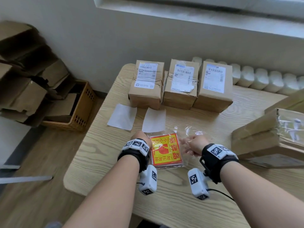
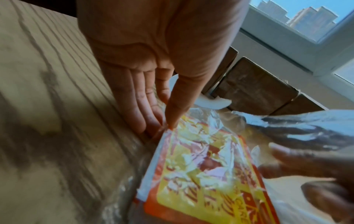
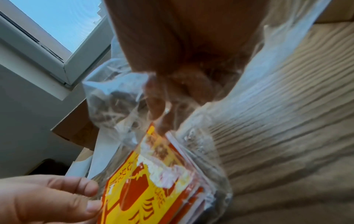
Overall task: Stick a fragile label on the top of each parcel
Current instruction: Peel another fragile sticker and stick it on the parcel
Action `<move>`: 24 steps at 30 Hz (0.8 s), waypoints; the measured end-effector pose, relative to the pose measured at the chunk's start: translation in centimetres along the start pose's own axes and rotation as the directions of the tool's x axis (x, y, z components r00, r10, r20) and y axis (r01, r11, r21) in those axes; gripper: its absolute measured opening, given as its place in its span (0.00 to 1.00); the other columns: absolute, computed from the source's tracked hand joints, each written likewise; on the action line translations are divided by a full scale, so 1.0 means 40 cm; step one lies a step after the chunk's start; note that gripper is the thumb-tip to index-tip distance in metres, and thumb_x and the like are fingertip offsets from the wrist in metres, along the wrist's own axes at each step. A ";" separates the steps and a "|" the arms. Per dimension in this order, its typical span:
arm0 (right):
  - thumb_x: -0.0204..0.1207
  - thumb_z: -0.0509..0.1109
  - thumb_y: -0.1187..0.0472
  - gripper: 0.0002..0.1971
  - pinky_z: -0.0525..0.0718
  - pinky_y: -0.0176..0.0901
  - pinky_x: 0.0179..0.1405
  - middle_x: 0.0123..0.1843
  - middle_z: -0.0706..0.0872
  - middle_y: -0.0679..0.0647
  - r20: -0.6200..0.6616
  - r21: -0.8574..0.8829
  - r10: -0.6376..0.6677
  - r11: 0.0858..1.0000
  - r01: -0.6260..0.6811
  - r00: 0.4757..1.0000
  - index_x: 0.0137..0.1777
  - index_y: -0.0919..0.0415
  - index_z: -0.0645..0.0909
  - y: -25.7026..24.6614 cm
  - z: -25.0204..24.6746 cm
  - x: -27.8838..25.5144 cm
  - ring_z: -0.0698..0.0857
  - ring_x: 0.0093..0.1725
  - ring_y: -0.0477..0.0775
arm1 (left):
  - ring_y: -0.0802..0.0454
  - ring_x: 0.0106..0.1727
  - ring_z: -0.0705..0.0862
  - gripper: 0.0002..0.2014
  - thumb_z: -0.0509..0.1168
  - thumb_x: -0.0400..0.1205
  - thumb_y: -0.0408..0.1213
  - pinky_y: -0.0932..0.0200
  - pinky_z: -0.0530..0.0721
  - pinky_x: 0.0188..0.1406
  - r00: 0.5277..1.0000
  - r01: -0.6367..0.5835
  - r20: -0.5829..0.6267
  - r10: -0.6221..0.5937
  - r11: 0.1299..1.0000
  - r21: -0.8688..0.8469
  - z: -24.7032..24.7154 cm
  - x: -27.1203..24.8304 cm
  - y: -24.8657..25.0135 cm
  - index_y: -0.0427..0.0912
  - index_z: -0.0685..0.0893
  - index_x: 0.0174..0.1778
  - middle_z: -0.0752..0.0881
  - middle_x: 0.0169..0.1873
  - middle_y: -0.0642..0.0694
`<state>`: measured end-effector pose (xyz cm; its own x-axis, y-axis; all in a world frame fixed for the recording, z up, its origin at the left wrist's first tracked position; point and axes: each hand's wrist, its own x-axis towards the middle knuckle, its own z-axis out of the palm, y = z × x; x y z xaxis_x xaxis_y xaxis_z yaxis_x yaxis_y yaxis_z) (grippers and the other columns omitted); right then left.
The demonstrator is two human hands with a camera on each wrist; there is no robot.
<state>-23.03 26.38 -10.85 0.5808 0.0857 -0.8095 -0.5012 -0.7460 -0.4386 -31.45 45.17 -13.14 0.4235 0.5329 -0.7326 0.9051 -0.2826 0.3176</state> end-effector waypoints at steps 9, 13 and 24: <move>0.71 0.79 0.60 0.06 0.79 0.38 0.23 0.33 0.87 0.55 -0.025 -0.162 0.022 0.986 -0.026 0.999 0.42 0.62 0.85 0.000 -0.002 -0.009 0.83 0.25 0.50 | 0.43 0.44 0.88 0.08 0.73 0.73 0.33 0.49 0.89 0.49 0.998 -0.052 -0.016 0.053 0.996 0.066 -0.012 -0.043 0.017 0.40 0.86 0.46 0.89 0.43 0.43; 0.70 0.80 0.55 0.15 0.77 0.34 0.19 0.30 0.88 0.53 0.031 -0.166 0.030 0.986 -0.025 0.999 0.50 0.65 0.86 -0.004 0.009 -0.015 0.82 0.20 0.47 | 0.43 0.45 0.88 0.08 0.73 0.73 0.34 0.49 0.89 0.50 0.997 -0.066 -0.023 0.068 0.994 0.081 -0.014 -0.047 0.014 0.40 0.86 0.46 0.89 0.43 0.43; 0.80 0.68 0.52 0.06 0.79 0.39 0.30 0.39 0.86 0.52 0.046 -0.372 -0.123 0.919 0.131 0.991 0.44 0.52 0.79 0.008 0.011 -0.027 0.82 0.32 0.49 | 0.44 0.49 0.88 0.10 0.75 0.72 0.31 0.51 0.88 0.52 0.996 -0.090 -0.019 0.092 0.992 0.088 -0.024 -0.068 0.017 0.38 0.87 0.48 0.90 0.46 0.42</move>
<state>-24.10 26.33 -10.31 0.6076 0.2072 -0.7667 -0.1455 -0.9200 -0.3639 -31.95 44.31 -10.36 0.5054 0.5199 -0.6887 0.8566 -0.3987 0.3276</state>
